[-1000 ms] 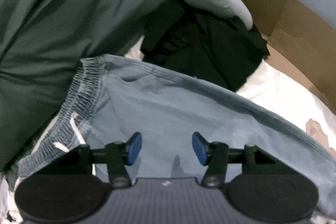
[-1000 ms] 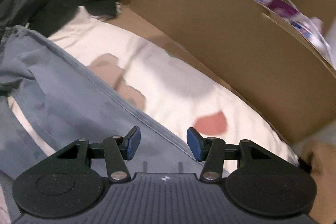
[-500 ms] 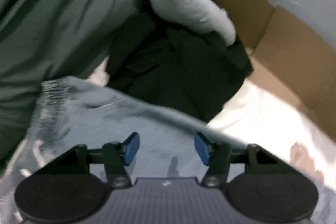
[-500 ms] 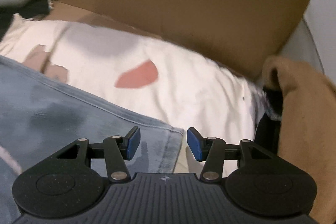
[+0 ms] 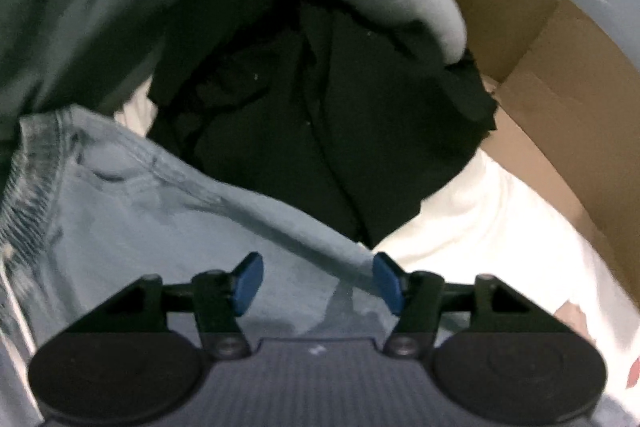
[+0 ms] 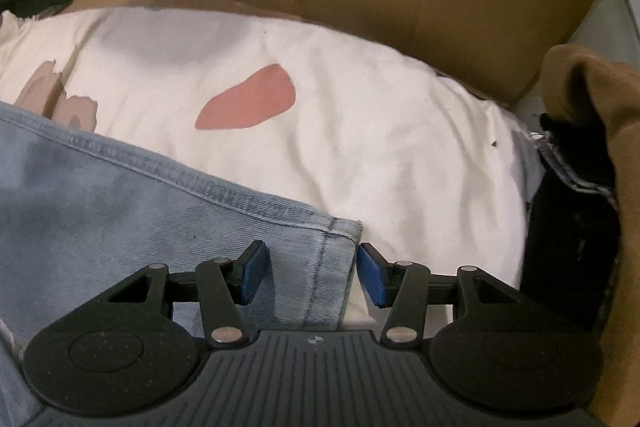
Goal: Fold clothes
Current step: 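Grasp the jeans leg hem with the right gripper and pull it straight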
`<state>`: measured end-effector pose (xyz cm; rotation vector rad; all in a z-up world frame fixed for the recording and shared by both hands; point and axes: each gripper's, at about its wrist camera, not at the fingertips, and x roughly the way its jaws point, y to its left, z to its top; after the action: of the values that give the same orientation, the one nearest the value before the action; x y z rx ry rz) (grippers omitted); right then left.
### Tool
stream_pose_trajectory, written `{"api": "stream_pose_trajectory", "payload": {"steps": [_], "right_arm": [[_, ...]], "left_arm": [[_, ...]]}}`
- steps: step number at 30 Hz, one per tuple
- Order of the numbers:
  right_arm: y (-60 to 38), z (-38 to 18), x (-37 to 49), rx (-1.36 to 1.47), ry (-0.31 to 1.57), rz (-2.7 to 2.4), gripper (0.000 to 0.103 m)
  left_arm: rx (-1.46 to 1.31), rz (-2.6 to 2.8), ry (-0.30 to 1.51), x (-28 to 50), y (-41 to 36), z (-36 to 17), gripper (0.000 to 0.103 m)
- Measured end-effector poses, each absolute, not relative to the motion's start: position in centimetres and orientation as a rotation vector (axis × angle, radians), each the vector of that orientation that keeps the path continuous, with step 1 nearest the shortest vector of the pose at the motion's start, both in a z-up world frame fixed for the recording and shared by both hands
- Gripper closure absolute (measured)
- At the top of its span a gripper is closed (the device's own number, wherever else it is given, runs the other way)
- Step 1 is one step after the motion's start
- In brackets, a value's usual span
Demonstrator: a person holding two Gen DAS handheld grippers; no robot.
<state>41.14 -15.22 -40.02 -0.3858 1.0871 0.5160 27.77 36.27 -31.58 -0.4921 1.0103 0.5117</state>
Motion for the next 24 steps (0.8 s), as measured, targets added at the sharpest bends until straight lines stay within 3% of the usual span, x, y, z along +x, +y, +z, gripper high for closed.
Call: {"api": "stream_pose_trajectory", "payload": {"steps": [4,5,7,8,11,24], "right_arm": [[-15.6,-40.3,41.6,-0.329,1.101,0.518,0.045],[-15.6,-40.3,41.5,-0.329,1.096,0.525,0.05],[-15.5,-40.1,41.3,-0.332,1.086,0.539,0.065],[-15.5,-39.8,41.1,-0.337,1.077,0.545,0.077],[-15.2,-38.7,40.5,-0.363,1.03,0.561,0.084],[-12.4,-34.8,43.5,-0.355,0.84,0.497,0.084]], "left_arm": [[-0.588,0.517,0.996,28.2,37.3,-32.7,0.04],[-0.619,0.513,0.993,28.3,37.6,-33.1,0.042],[-0.686,0.519,0.998,28.4,38.4,-33.8,0.07],[-0.718,0.531,1.002,28.4,38.8,-34.0,0.087],[-0.759,0.533,0.978,28.3,39.4,-33.8,0.09],[-0.763,0.584,0.922,29.9,40.2,-32.1,0.093]]}}
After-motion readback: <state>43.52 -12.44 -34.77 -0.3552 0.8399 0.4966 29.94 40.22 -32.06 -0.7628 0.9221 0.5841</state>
